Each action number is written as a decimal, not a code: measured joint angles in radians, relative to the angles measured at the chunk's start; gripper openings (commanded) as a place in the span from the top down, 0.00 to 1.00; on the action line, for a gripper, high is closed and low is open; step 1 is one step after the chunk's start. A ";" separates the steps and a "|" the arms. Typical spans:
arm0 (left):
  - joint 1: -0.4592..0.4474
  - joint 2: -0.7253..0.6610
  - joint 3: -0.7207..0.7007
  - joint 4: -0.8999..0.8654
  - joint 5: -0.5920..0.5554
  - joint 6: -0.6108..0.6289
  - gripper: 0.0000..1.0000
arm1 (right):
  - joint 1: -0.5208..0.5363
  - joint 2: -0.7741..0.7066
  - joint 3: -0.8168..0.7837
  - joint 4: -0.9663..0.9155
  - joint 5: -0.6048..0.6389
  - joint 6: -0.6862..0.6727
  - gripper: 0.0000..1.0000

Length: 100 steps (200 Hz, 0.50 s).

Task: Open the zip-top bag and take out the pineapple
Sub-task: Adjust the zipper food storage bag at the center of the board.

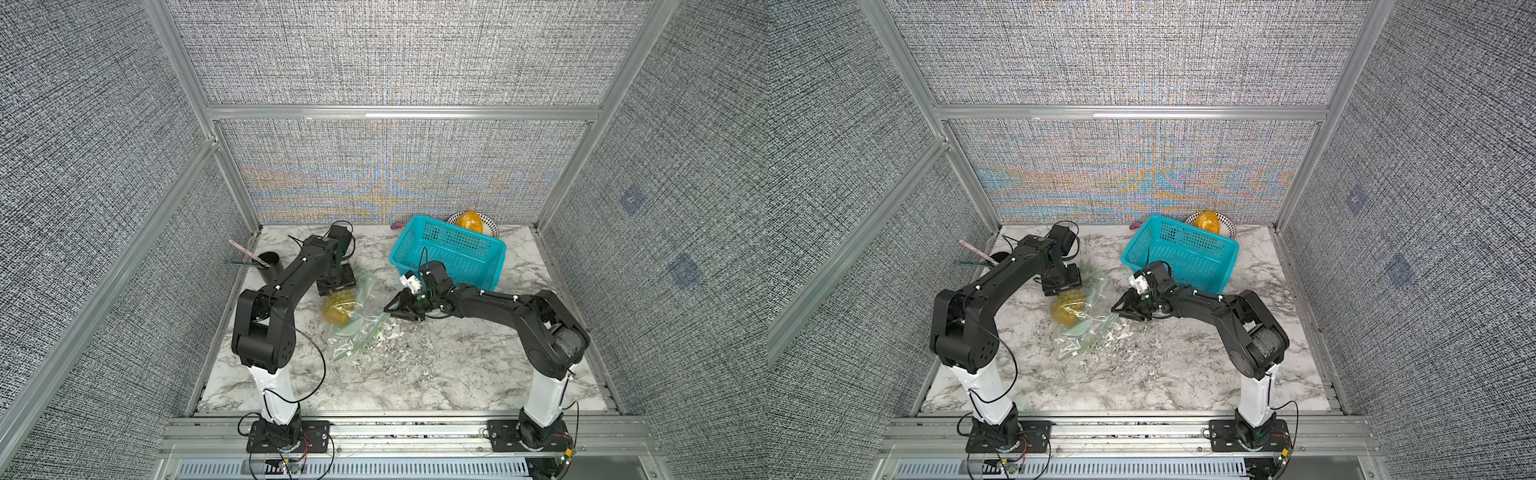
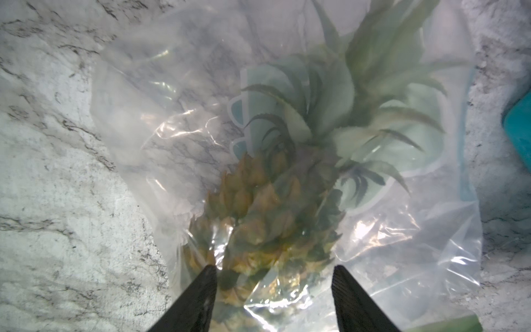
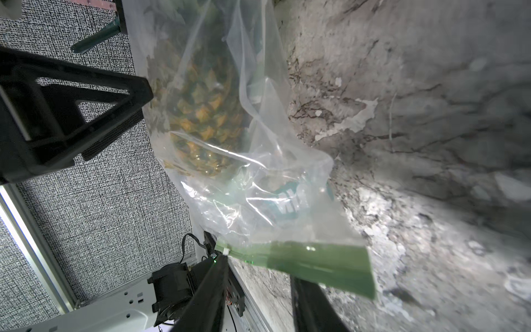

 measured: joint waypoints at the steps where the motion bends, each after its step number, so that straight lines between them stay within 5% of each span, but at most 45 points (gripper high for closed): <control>1: 0.000 0.000 0.000 0.000 0.000 0.000 0.33 | 0.001 0.002 0.002 0.000 0.000 0.000 0.68; 68: 0.000 -0.026 0.042 -0.016 0.014 -0.014 0.33 | -0.003 0.015 0.016 0.000 -0.001 -0.003 0.93; 100: 0.000 -0.052 0.048 -0.023 0.029 -0.017 0.33 | -0.008 0.012 0.016 0.003 -0.001 -0.003 0.96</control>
